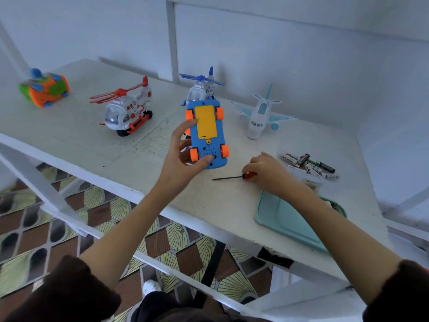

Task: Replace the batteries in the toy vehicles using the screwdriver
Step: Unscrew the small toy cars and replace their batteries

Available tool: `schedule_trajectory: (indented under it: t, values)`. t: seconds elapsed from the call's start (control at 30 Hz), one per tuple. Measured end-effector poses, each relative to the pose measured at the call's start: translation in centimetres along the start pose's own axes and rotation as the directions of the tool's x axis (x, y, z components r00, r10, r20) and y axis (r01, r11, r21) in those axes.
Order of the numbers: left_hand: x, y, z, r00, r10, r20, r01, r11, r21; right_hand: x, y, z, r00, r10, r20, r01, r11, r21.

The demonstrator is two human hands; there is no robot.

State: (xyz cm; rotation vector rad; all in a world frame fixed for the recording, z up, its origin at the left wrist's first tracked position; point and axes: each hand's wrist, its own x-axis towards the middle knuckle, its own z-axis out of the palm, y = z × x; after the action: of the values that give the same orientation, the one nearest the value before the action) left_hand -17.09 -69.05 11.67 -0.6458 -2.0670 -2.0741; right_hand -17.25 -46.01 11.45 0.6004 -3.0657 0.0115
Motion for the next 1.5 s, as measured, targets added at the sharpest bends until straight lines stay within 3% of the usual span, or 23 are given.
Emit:
schedule_trajectory:
  t: [0.1, 0.2, 0.33, 0.6, 0.73, 0.97, 1.5]
  values:
    - [-0.1, -0.2, -0.2, 1.000, -0.016, -0.021, 0.016, 1.000, 0.002, -0.4, -0.3, -0.2, 0.991, -0.034, -0.130, 0.060, 0.978, 0.200]
    - [0.2, 0.3, 0.2, 0.996, 0.015, -0.088, -0.014, 1.000, 0.012, -1.4, -0.7, -1.2, 0.961, -0.020, -0.274, 0.087, 0.969, 0.233]
    - [0.9, 0.3, 1.8, 0.982, 0.077, -0.172, -0.081, 0.997, -0.013, -3.2, -0.4, -3.4, 0.911, 0.109, -0.398, 0.039, 0.938, 0.346]
    - [1.5, -3.5, 5.6, 0.991, 0.134, -0.006, -0.131, 0.977, 0.169, -7.9, 1.4, -4.5, 0.729, 0.268, -0.629, 0.020, 0.911, 0.411]
    - [2.2, -4.8, 6.7, 0.986, 0.153, 0.059, -0.163, 0.957, 0.241, -9.2, 1.6, -4.5, 0.672, 0.328, -0.664, 0.018, 0.889, 0.457]
    - [2.1, -5.9, 7.0, 0.982, 0.140, 0.124, -0.170, 0.947, 0.274, -8.7, 0.6, -4.0, 0.721, 0.290, -0.629, 0.029, 0.895, 0.446]
    - [2.4, -6.7, 7.0, 0.984, 0.130, 0.125, -0.168, 0.915, 0.368, -8.0, 0.4, -4.6, 0.800, 0.204, -0.564, 0.026, 0.928, 0.372]
